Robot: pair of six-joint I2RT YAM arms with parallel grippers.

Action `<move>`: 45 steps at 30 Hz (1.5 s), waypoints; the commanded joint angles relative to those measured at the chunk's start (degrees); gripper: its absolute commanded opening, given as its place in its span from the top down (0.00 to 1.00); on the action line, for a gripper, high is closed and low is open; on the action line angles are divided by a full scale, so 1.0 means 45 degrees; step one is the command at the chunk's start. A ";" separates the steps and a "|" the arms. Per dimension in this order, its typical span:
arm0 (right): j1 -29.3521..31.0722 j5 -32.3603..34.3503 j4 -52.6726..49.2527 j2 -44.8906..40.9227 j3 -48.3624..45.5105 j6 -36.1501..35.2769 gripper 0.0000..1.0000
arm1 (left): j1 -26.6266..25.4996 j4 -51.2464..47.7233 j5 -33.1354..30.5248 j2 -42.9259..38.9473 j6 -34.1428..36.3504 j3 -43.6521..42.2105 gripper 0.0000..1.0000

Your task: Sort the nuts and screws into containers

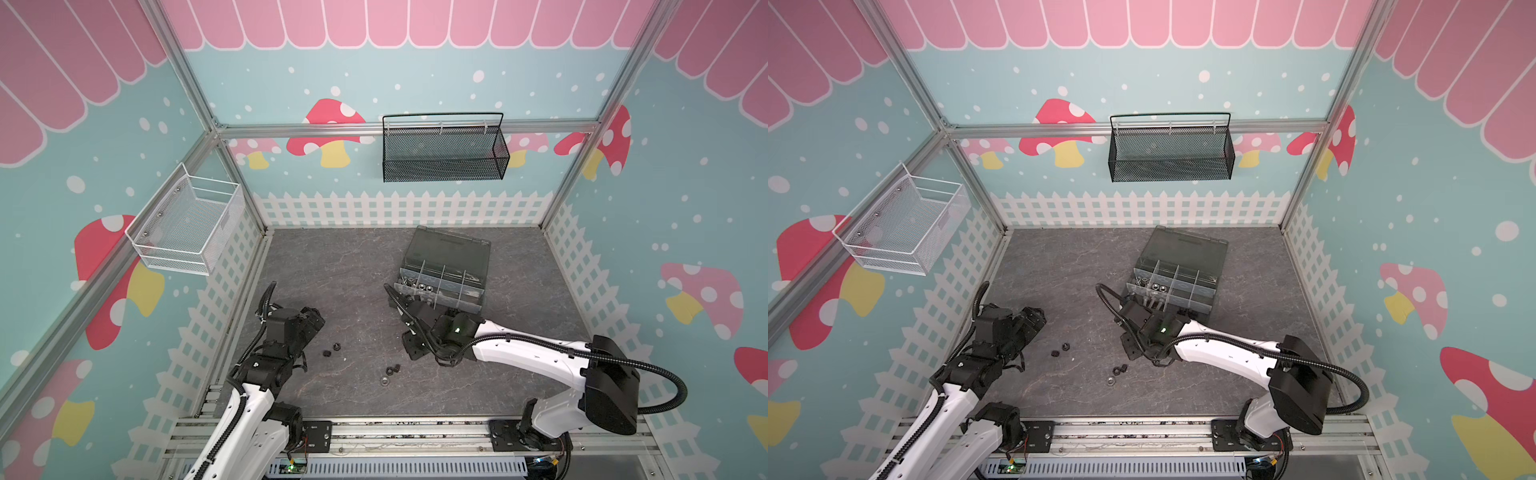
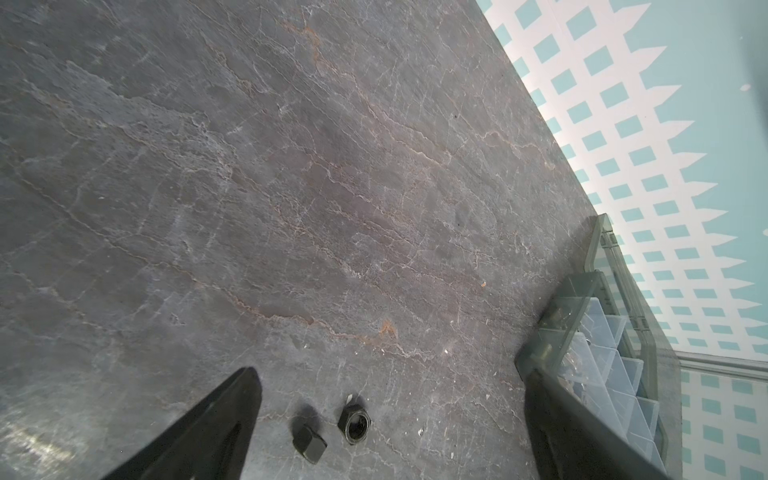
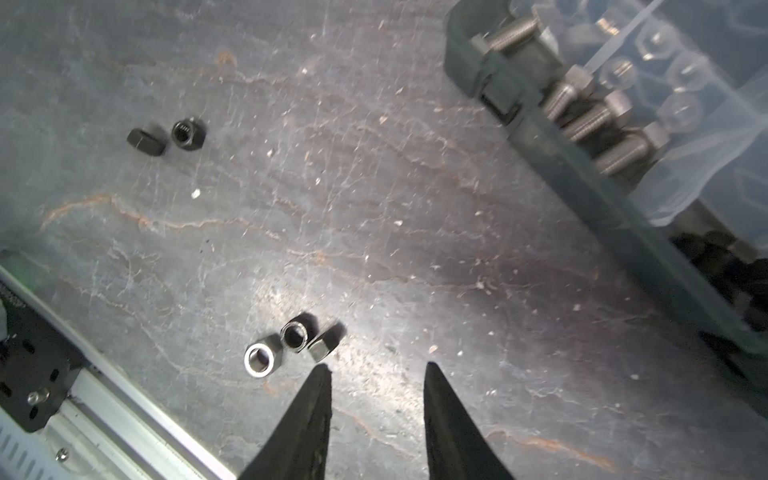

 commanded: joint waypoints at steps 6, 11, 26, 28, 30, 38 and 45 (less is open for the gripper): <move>0.1661 -0.0191 -0.0135 0.1286 0.0323 0.0854 0.62 | 0.0095 -0.0447 0.0266 0.0347 0.0345 0.0545 0.00; 0.2160 -0.0599 -0.0127 0.2375 0.0665 0.0779 0.64 | 0.0095 -0.0565 0.0255 0.0619 0.0433 0.0590 0.00; 0.2872 -0.1046 0.0010 0.3948 0.1007 0.0028 0.63 | 0.0153 -0.0828 -0.0065 0.0398 0.0238 0.0471 0.00; 0.2871 -0.0946 0.0006 0.4085 0.1115 -0.0016 0.63 | 0.0154 -0.0820 -0.0047 0.0400 0.0181 0.0443 0.00; 0.2872 -0.0871 0.0012 0.4287 0.1270 -0.0133 0.62 | 0.0153 -0.0818 -0.0022 0.0403 0.0087 0.0416 0.00; 0.2775 -0.0794 -0.0008 0.4913 0.1665 -0.0407 0.62 | 0.0155 -0.0806 -0.0042 0.0432 0.0077 0.0413 0.00; 0.2637 -0.0919 -0.0008 0.5173 0.1665 -0.0499 0.62 | 0.0172 -0.0805 -0.0044 0.0516 0.0121 0.0411 0.00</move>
